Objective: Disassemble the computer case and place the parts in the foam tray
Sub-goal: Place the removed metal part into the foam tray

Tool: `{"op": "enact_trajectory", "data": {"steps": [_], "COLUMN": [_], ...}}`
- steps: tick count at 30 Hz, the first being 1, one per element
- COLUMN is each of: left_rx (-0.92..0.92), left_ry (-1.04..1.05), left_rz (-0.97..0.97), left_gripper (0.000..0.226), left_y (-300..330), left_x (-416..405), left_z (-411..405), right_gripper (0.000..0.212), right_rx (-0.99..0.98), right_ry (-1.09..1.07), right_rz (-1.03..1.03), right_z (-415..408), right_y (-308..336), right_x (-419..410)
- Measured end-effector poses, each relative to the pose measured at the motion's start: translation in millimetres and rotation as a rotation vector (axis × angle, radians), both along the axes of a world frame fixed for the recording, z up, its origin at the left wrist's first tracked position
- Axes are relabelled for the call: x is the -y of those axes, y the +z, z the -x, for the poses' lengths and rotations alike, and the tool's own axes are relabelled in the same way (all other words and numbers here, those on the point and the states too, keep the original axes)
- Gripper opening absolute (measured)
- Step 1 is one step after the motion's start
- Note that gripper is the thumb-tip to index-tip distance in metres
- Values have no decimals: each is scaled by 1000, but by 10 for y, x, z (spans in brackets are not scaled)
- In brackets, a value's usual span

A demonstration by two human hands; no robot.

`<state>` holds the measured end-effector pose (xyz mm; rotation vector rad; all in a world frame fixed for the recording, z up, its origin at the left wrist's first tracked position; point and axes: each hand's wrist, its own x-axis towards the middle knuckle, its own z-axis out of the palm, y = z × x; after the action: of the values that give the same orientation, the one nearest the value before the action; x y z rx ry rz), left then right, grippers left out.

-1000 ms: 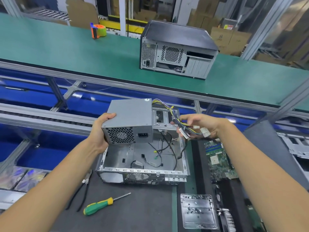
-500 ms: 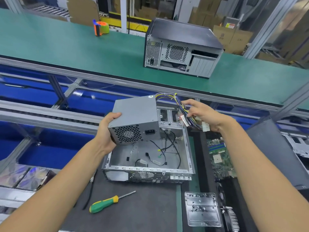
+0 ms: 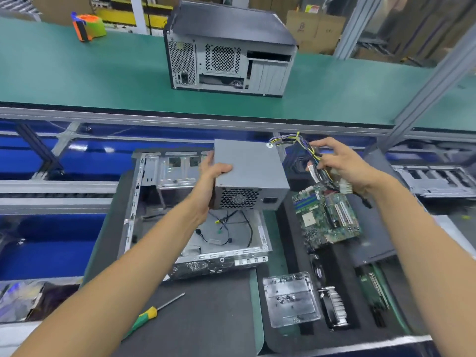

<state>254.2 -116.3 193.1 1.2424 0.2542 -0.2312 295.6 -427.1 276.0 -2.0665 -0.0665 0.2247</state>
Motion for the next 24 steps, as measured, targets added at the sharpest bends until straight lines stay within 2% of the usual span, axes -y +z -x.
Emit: {"op": "enact_trajectory", "data": {"steps": [5,10,12,14,15,18,22,24], "left_rx": [71,131,76,22,0,-73,-110,-131], "left_ry": [92,155,171,202,215,228,201,198], "left_rz": [-99,-457,-633,-752,-788,-907,-990,-1039], "left_gripper": [99,95,93,94,94,91,91,94], "left_y": [-2,-179,-271,-392,-456,-646,-922,-1067], "left_x": [863,1473,1631,1781,1856,2060,2266,2316], "left_z": [-248,-376,-421,-460,-470,-493,-553,-566], "right_gripper": [35,28,29,20,16,28,23,27], "right_rx": [-60,-174,-206,-250,-275,-343,-435,-452], "right_ry": [-37,72,112,150,173,244,246,268], "right_rz": [56,157,144,127,120,122,134,188], "right_z": [-217,-494,-573,-624,-649,-750,-830,-852], "right_y": [-216,-489,-603,-722,-791,-1073,-1421,-1525], "right_x": [558,773,760,725,715,705,745,758]}}
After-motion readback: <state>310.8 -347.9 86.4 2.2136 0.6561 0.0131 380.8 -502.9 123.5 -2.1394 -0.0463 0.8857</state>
